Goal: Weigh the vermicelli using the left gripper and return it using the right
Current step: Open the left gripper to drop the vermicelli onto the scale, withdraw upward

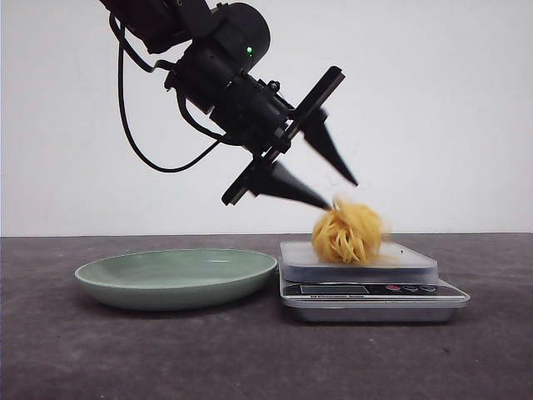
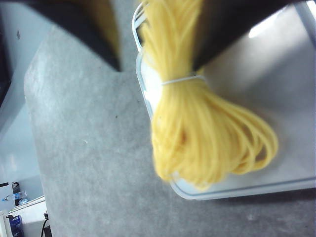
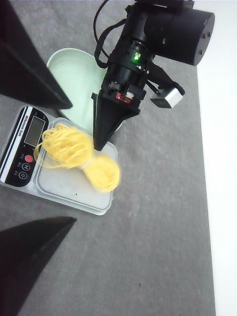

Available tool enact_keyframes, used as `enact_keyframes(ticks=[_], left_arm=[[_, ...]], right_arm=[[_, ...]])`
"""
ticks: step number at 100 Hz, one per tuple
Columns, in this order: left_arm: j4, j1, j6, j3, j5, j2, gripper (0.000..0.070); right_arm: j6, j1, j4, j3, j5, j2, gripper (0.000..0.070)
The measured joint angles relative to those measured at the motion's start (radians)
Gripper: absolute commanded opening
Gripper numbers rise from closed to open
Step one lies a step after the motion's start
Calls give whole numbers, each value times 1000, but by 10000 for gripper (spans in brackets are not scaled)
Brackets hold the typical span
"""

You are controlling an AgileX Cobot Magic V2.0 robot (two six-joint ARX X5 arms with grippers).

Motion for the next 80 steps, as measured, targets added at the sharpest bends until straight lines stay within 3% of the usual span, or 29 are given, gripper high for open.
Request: enact_keyframes(ticks=[27, 45, 55, 80], left_arm=[[-36, 47, 22, 0, 2, -8, 390], [-175, 120, 111, 0, -21, -135, 375], [-265, 135, 188, 0, -92, -267, 375], [-466, 144, 365, 2, -378, -610, 375]], right_arm=[[-3, 0, -27, 0, 0, 0, 430], [-6, 0, -34, 0, 0, 0, 430], [-6, 0, -34, 0, 0, 0, 430], [-7, 0, -36, 0, 0, 0, 429]])
